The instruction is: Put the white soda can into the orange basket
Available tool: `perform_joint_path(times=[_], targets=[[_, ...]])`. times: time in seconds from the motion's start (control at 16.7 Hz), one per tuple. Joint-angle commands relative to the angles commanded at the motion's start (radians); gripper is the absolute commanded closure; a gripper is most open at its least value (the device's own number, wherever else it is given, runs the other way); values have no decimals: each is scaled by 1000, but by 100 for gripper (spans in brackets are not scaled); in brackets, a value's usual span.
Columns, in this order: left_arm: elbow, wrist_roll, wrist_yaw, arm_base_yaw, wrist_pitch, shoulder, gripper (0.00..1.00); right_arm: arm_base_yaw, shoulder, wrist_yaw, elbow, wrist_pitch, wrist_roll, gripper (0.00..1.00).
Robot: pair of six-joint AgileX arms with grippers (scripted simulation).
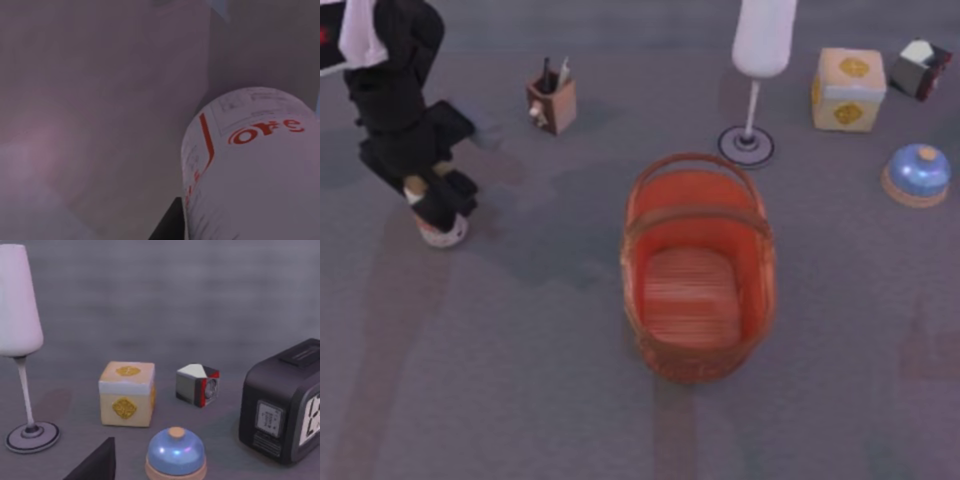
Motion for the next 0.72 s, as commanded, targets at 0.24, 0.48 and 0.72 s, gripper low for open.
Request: perform_joint_path(times=[0.24, 0.48, 0.72], targets=[[-44, -50, 115, -25, 149, -13, 100, 0, 0, 0, 0, 0, 0, 0], [-128, -158, 330, -60, 463, -40, 100, 0, 0, 0, 0, 0, 0, 0], [-247, -303, 597, -102, 877, -82, 100, 0, 0, 0, 0, 0, 0, 0]])
